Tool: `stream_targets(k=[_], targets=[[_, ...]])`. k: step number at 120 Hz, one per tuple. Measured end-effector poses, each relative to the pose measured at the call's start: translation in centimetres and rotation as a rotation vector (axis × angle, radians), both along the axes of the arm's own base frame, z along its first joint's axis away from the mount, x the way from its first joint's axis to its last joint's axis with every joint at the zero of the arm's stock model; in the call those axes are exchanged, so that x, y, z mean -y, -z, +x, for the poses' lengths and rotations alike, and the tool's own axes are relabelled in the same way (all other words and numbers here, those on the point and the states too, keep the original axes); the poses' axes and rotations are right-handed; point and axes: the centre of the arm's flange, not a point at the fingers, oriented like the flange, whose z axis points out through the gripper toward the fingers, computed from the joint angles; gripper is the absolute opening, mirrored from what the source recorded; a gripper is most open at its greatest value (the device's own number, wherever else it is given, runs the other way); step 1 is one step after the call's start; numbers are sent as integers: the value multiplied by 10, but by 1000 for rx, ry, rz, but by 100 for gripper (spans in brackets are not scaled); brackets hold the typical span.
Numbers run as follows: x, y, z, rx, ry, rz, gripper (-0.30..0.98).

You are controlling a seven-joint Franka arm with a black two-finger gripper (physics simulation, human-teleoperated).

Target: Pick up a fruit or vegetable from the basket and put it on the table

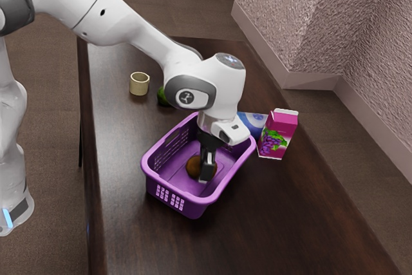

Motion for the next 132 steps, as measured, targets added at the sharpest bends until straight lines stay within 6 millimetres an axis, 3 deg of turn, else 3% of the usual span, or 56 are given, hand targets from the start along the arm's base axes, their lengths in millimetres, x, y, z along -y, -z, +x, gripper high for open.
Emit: stream_targets(k=[10, 17, 39, 49, 55, 67, 78, 85, 92, 110, 121, 132], targets=[[0, -9, -1, 18, -1, 0, 28], [1, -28, 0, 46, 1, -3, 27], [12, -160, 19, 203, 25, -20, 26], [26, -198, 26, 233, 59, -8, 27], [45, -212, 46, 233, 93, -1, 27], [72, -204, 74, 186, 140, 13, 27], [71, -191, 110, 155, 133, 18, 27], [81, -181, 141, 142, 142, 14, 27], [90, -166, 158, 120, 152, 17, 26], [100, -144, 170, 75, 169, 30, 27], [102, -141, 170, 63, 180, 46, 46], [101, -140, 170, 64, 185, 56, 57]])
